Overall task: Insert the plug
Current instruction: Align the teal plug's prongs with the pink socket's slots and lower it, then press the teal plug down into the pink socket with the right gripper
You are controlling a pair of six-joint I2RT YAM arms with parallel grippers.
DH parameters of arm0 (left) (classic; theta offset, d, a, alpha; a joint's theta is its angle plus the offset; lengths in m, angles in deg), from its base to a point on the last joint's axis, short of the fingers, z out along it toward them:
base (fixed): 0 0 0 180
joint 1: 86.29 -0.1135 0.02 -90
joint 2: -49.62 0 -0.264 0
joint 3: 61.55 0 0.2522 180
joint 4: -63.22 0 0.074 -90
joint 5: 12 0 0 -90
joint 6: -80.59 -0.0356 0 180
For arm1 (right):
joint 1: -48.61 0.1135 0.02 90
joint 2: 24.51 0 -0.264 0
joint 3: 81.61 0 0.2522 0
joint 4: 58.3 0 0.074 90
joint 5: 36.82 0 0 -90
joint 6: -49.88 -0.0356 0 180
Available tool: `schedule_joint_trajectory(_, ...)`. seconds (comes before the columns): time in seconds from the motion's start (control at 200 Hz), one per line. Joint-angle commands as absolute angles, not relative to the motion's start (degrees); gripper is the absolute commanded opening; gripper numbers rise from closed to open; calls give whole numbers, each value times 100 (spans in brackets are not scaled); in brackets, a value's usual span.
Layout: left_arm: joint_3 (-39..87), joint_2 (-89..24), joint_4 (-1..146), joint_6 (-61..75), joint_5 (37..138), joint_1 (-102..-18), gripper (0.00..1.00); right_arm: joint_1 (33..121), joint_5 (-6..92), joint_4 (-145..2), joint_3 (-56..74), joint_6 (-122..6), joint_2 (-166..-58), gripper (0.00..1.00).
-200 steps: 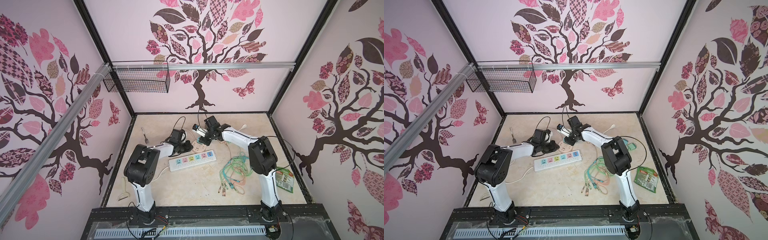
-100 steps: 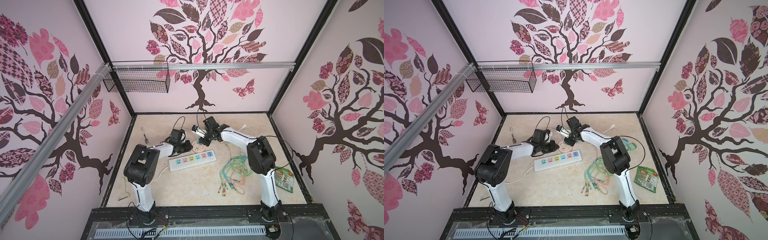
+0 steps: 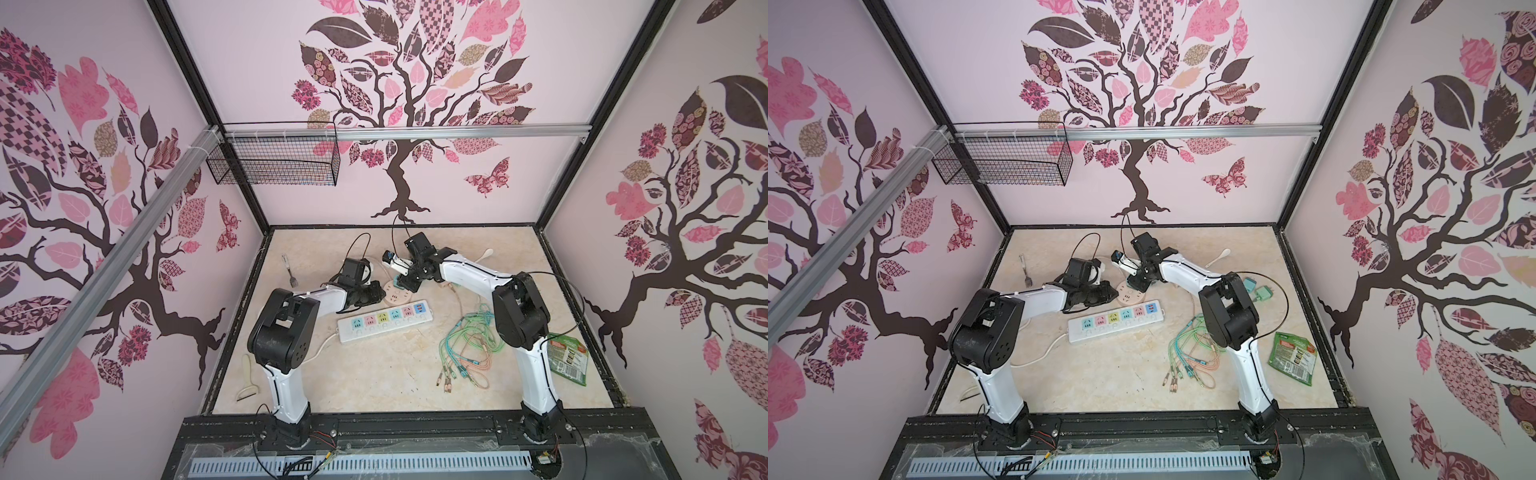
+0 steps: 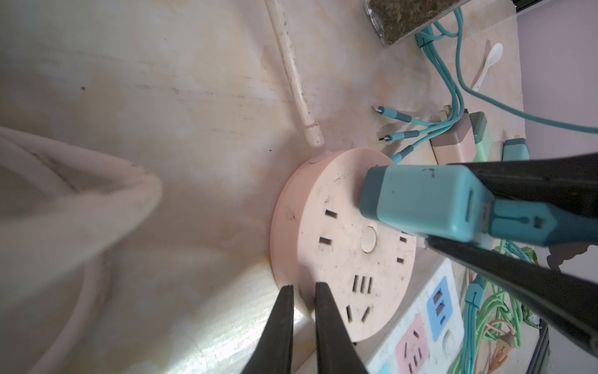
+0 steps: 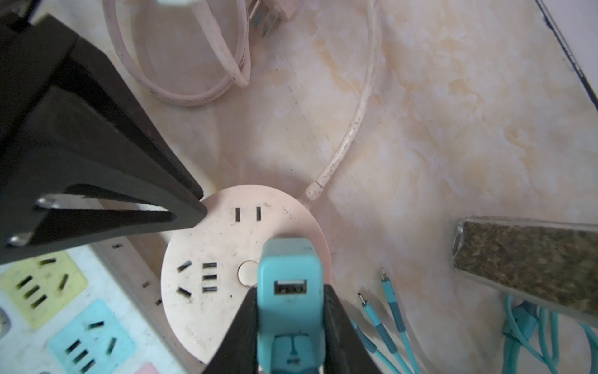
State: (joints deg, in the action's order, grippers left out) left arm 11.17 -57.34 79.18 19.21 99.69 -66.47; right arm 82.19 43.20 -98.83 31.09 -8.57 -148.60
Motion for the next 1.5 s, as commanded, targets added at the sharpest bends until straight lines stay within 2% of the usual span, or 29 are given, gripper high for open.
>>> schedule_joint_trajectory(0.0,1046,-5730,8243,1823,9734,-6727,16,8159,4897,-10363,2876,-841,-15397,12)
schedule_joint_trajectory(0.575,1035,-5509,8327,1859,9703,-6818,16,8154,4912,-10333,2363,-1069,-15454,12)
schedule_joint_trajectory(0.99,1110,-4710,8762,1716,9594,-6955,16,8149,4911,-10295,2003,-1213,-15439,11)
schedule_joint_trajectory(1.496,904,-3388,9454,1712,9631,-7585,27,8095,4968,-10565,1861,-1191,-15520,11)
